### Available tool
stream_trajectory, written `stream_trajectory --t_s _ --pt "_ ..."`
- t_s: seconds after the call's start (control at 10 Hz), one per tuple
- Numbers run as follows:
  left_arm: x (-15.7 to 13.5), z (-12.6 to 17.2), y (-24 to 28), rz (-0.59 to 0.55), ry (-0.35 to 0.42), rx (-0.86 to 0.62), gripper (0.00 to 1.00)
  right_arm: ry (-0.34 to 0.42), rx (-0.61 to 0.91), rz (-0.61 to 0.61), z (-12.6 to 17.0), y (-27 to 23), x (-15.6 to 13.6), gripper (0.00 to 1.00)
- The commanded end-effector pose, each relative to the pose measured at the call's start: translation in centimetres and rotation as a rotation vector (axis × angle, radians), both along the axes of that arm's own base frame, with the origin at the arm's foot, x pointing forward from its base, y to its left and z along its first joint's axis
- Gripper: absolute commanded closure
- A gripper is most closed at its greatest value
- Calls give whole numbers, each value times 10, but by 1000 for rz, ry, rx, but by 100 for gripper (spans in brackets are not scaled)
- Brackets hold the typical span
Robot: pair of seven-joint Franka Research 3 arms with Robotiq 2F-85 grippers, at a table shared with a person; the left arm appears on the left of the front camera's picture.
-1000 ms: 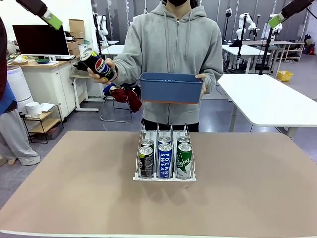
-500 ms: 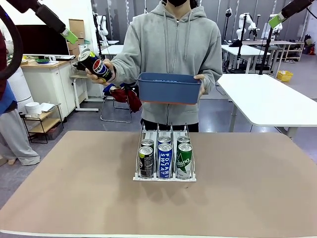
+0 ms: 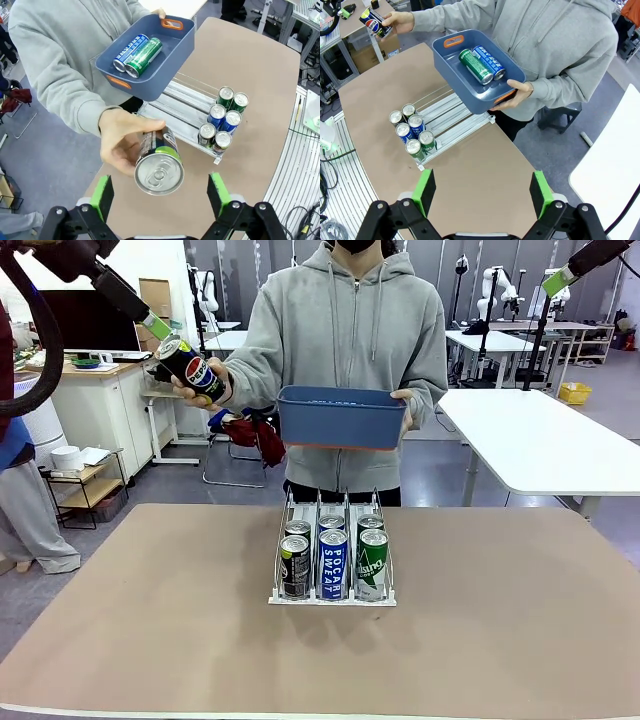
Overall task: Fill the beverage cans into the dispenser.
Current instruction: Pick up the Pepsi coke handed by the human.
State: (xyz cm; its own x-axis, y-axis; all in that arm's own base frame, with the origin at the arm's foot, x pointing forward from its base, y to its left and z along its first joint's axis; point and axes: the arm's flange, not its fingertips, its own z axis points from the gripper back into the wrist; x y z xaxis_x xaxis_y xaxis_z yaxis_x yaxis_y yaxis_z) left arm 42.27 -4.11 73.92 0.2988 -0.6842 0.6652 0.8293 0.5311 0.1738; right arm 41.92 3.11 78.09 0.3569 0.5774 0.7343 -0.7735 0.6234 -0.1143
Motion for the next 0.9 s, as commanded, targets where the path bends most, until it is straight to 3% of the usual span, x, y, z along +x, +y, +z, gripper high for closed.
stream_trajectory --t_s 0.0,0.6,0.8 --pt "-3 3 1 1 -7 10 0 0 1 0 0 0 0 0" --pt "21 -15 2 -4 -54 -4 0 0 1 0 0 0 0 0" --pt "27 -22 3 -24 -27 -18 0 0 1 0 0 0 0 0"
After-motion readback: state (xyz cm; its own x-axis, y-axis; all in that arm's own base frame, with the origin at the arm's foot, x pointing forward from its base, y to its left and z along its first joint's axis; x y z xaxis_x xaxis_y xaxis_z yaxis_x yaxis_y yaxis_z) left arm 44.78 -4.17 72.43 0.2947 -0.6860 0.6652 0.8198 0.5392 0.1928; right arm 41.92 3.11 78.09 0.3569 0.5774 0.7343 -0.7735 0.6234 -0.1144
